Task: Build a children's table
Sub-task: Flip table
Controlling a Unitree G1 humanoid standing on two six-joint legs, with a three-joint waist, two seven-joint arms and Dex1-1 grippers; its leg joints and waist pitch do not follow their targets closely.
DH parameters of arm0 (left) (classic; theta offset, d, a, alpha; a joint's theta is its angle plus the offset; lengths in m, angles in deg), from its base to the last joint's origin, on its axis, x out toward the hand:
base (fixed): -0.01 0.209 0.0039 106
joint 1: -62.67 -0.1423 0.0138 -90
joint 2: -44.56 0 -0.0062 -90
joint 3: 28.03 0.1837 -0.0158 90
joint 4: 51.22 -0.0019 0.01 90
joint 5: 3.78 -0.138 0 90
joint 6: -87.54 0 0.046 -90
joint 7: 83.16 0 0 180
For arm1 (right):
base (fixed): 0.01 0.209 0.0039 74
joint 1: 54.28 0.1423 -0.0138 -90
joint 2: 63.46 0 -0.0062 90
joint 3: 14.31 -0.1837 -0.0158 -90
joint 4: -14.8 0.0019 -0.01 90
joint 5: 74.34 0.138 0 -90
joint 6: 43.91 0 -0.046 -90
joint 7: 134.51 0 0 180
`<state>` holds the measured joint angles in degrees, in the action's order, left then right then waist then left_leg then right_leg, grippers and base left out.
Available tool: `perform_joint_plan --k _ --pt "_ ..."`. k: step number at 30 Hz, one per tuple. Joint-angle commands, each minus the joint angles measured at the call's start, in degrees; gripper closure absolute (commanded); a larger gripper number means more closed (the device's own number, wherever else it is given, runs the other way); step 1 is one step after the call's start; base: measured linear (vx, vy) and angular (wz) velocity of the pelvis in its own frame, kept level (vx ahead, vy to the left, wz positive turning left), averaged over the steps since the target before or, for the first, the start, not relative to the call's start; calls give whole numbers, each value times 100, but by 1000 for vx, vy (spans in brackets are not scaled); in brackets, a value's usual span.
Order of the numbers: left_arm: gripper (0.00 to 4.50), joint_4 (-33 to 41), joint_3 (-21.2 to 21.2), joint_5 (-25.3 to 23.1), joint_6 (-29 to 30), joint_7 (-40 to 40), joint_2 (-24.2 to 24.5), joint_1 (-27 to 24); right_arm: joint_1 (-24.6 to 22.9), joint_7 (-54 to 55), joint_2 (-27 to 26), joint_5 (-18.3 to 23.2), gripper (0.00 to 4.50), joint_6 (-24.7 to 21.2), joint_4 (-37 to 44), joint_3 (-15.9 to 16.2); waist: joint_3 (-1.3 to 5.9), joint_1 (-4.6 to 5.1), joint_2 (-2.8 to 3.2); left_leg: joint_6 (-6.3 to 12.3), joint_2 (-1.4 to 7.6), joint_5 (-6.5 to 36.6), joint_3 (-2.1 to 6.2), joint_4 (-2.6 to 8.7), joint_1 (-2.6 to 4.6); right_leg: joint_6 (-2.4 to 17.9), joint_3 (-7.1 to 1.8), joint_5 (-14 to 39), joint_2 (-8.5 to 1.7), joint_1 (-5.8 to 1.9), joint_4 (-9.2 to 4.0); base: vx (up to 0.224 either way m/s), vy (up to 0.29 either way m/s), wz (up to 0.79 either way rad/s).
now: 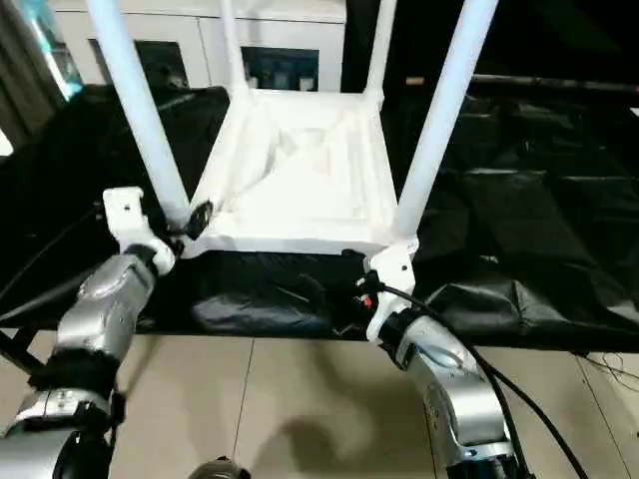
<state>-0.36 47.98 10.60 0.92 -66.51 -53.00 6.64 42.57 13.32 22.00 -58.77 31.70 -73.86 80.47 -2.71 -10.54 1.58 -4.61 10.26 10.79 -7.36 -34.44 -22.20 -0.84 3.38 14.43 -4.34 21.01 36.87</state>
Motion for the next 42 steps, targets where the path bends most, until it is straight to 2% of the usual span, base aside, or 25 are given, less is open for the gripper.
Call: perform_joint_plan --k 1,2,4,6,7,9,11,15,19,21,23,25,26,27,29,30,31,33,35,37,40,41,42 --pt "4 -225 -4 43 -135 -60 -57 241 113 60 -20 -22 0 101 -132 -58 395 34 35 -41 207 550 29 399 85 859 -251 -1132 -386 -220 -400 0 0 0" --pt "4 -560 30 -48 -301 -133 -77 488 170 125 -78 -78 0 139 -218 -23 403 23 30 -42 219 519 36 399 90 896 -243 -1208 -389 -227 -386 0 0 0" --pt "4 -653 59 -91 -335 -147 -78 551 184 134 -97 -84 0 137 -227 -8 404 21 29 -50 227 577 38 408 97 913 -242 -1156 -401 -237 -386 0 0 0" --pt "32 -820 46 -112 -366 -200 -85 637 193 144 -115 -90 0 136 -229 2 398 17 37 -26 233 556 42 406 95 920 -241 -1201 -399 -228 -384 0 0 0" --pt "40 -1053 32 -179 -292 -421 -75 747 208 149 -146 -91 0 131 -238 21 397 17 55 -43 233 623 41 406 101 908 -242 -1186 -393 -226 -388 0 0 0" --pt "52 -1381 -66 -204 -157 -797 -81 891 242 161 -194 -119 0 159 -291 58 399 -2 52 -54 237 674 53 412 103 888 -242 -1155 -410 -237 -385 0 0 0" --pt "66 -1615 -201 -124 -188 -1003 -112 978 280 172 -231 -130 0 226 -404 74 401 -4 29 -62 236 650 52 411 95 899 -243 -1174 -417 -251 -388 0 0 0" --pt "103 -1724 -428 104 -156 -1147 -183 1015 322 202 -294 -106 0 287 -516 34 399 -14 15 -35 236 605 45 407 89 992 -238 -1209 -418 -251 -378 0 0 0" --pt "133 -1785 -478 168 -214 -1152 -192 1031 363 212 -329 -120 0 306 -565 29 391 -27 30 -2 258 704 51 426 97 974 -245 -1026 -430 -237 -394 0 0 0" --pt "144 -1839 -545 227 -310 -1052 -203 1064 394 202 -351 -135 0 349 -599 54 391 -17 76 -31 253 748 56 427 94 964 -248 -1023 -431 -238 -399 0 0 0" --pt "150 -1849 -585 276 -437 -901 -225 1087 388 154 -350 -124 0 379 -592 90 397 -4 67 -53 242 743 50 419 90 947 -250 -1072 -423 -252 -400 0 0 0" --pt "157 -1841 -599 305 -440 -853 -247 1101 355 58 -333 -70 0 372 -553 103 409 -13 81 -2 228 559 41 391 79 931 -250 -1275 -422 -261 -381 0 0 0" --pt "164 -1844 -600 306 -431 -854 -250 1106 333 -15 -331 -17 0 358 -523 111 413 -16 136 19 227 525 42 381 77 934 -244 -1331 -418 -251 -376 0 0 0" --pt "169 -1845 -602 308 -429 -855 -251 1107 331 -22 -331 -13 0 356 -519 113 411 -18 115 38 226 510 38 375 76 930 -245 -1361 -417 -256 -378 0 0 0" --pt "171 -1853 -653 368 -363 -881 -260 1115 288 -180 -309 50 0 330 -448 166 412 -18 180 65 224 515 44 372 66 938 -236 -1378 -412 -254 -369 0 0 0" --pt "179 -1865 -694 426 -296 -899 -277 1120 256 -295 -288 108 0 283 -412 198 410 -15 155 78 226 507 43 372 64 929 -236 -1378 -409 -260 -373 0 0 0" --pt "179 -1872 -741 486 -278 -903 -298 1128 249 -345 -274 130 0 254 -415 216 412 -25 191 104 232 527 46 370 66 948 -236 -1310 -422 -256 -379 0 0 0" --pt "182 -1878 -867 635 -212 -934 -335 1158 258 -336 -259 90 0 271 -462 234 407 -13 187 107 231 557 43 374 61 960 -234 -1258 -413 -255 -389 0 0 0" --pt "186 -1855 -1246 1097 70 -1020 -429 1257 324 -178 -276 -62 0 359 -622 213 412 -10 244 61 228 586 45 370 67 1012 -233 -1096 -418 -242 -384 0 0 0" --pt "186 -1771 -1429 1360 286 -1078 -527 1306 435 78 -374 -153 0 458 -815 94 407 -12 251 47 219 614 37 368 67 1088 -237 -963 -431 -234 -396 0 0 0" --pt "186 -1571 -1564 1629 525 -1146 -697 1312 576 411 -576 -135 0 463 -1021 -75 399 -1 230 111 217 553 21 366 44 1208 -243 -771 -434 -230 -409 0 0 0" --pt "186 -1571 -1564 1629 525 -1146 -697 1312 576 411 -576 -135 0 463 -1021 -75 404 -7 247 129 227 533 22 364 45 1233 -245 -770 -441 -231 -398 0 0 0" --pt "187 -1418 -1602 1730 653 -1180 -821 1297 649 460 -675 -44 0 424 -1079 -124 412 -6 215 212 234 463 23 356 40 1233 -243 -881 -432 -232 -390 0 0 0"
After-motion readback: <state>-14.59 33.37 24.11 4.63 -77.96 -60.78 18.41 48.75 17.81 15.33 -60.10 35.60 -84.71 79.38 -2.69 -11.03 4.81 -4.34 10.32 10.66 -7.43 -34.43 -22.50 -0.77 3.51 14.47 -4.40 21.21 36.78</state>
